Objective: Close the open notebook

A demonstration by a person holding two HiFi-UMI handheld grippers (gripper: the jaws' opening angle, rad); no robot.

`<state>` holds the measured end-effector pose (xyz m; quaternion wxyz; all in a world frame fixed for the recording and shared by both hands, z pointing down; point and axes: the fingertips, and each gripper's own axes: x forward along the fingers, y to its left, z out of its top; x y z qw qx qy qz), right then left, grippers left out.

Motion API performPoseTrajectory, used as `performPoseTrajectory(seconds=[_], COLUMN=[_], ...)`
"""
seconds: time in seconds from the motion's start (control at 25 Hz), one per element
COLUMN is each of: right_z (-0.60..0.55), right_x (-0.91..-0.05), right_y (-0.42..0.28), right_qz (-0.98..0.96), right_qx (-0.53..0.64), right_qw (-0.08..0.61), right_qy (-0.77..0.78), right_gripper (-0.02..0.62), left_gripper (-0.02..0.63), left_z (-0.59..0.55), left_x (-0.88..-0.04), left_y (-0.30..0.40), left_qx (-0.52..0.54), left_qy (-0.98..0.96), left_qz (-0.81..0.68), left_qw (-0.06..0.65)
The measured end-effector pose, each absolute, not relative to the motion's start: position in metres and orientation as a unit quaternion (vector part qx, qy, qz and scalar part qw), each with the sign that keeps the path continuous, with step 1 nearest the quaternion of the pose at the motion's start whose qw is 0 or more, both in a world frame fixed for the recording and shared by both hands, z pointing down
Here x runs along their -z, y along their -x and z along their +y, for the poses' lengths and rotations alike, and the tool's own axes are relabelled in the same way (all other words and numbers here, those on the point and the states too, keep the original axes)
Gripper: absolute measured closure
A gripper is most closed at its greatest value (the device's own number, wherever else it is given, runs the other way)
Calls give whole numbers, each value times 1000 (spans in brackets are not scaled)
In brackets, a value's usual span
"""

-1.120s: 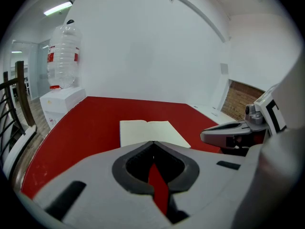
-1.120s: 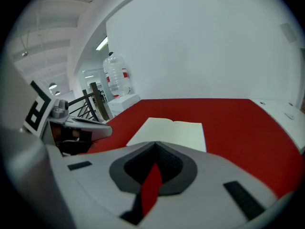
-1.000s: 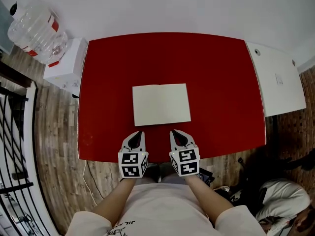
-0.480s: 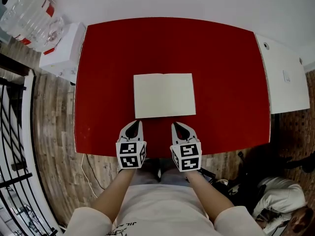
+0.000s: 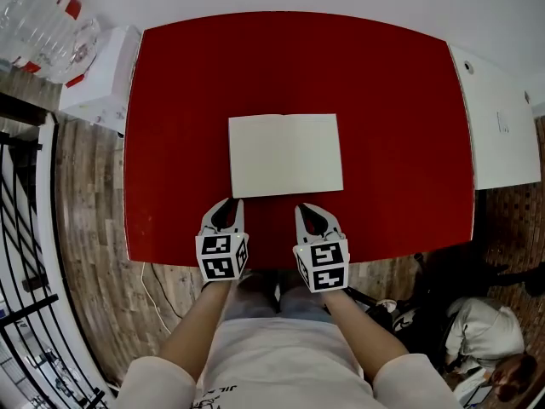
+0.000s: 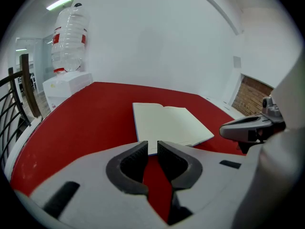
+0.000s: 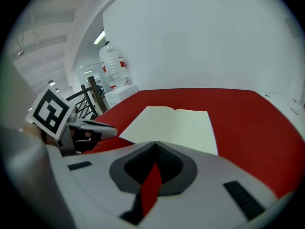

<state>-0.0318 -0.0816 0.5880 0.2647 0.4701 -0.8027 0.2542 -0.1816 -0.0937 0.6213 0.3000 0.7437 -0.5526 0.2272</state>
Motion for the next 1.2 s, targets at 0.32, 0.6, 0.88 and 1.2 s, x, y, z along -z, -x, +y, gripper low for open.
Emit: performPoseTrajectory(seconds=[0.32,0.6,0.88,1.2], right_z=[-81,-81,-79,-79], right_x=[-595,-599,-603,-604], right_y=[34,35,34,37], right_qz=[-802,-802,-803,-803], right_qx=[-257,-256,-256,-255], right_qw=[270,276,278,280], right_qy=[-467,-463,-461,-460], right_gripper=[592,592,591,592], left_gripper=[486,483,486,585], left_z=[-96,-100,-101,-101], left_x=[-652,-664,-666,-665], left_y=[189,189,188,196], left_qx=[-215,-187,-184,-194], left_qy=[-726,-717,-712,-705], left_qz=[-547,-537,-540,-553], left_qw=[357,403,410,399])
